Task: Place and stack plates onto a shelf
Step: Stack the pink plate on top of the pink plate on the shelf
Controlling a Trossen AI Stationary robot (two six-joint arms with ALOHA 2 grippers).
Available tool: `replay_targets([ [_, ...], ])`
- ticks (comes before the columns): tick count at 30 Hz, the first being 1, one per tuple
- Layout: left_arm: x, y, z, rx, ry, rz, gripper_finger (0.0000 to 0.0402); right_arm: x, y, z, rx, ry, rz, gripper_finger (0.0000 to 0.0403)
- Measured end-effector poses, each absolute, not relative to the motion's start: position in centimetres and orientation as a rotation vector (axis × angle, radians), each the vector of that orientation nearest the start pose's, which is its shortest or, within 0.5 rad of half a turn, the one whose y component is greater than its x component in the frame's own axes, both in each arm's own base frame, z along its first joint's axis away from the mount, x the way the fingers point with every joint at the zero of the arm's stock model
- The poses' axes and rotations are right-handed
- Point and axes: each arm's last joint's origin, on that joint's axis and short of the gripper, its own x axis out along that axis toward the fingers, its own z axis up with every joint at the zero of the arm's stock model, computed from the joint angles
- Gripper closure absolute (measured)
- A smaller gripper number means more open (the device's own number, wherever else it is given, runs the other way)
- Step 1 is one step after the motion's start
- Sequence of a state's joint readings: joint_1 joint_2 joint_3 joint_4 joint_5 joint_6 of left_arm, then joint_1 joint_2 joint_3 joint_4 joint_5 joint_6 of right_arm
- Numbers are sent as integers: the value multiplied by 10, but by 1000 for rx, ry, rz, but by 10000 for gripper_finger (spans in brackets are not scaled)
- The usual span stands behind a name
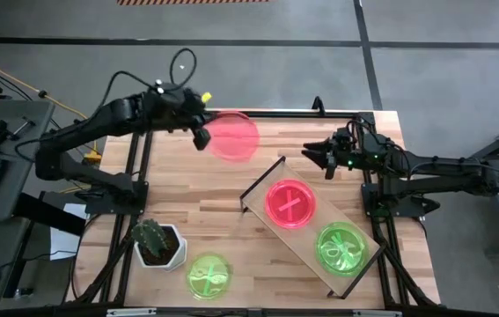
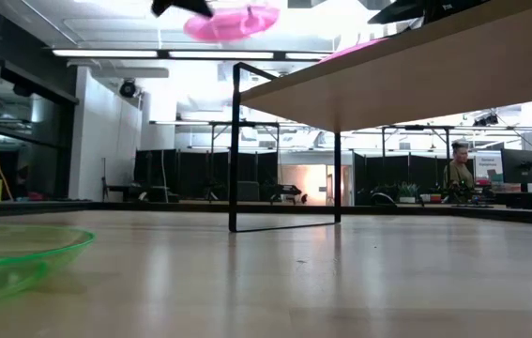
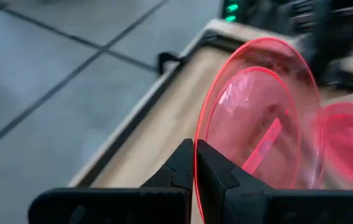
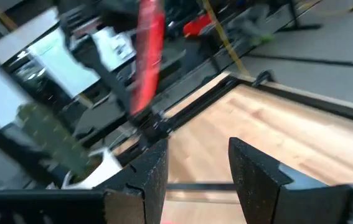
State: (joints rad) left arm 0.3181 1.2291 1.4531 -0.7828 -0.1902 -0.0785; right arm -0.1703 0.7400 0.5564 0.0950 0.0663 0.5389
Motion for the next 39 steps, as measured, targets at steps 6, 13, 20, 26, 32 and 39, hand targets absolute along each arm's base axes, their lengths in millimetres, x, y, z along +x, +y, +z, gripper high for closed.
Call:
replay_targets([
  [6,272,34,407,-184,500,341,401,161,-37,293,504,-40,-348,252],
  [13,341,-17,370,-261,466,203,401,154,-43,297,514,-84,-394,252],
  [20,392,-33,324,-359,436,234,401,155,-45,292,529,-42,-413,252],
  [26,405,-31,303,-386,468,278,401,155,-45,289,528,-9,-421,252],
  [32,406,-29,299,-379,482,287,401,155,-45,288,529,-2,-423,252],
  [39,404,-25,296,-350,523,295,401,154,-45,287,529,18,-428,252],
])
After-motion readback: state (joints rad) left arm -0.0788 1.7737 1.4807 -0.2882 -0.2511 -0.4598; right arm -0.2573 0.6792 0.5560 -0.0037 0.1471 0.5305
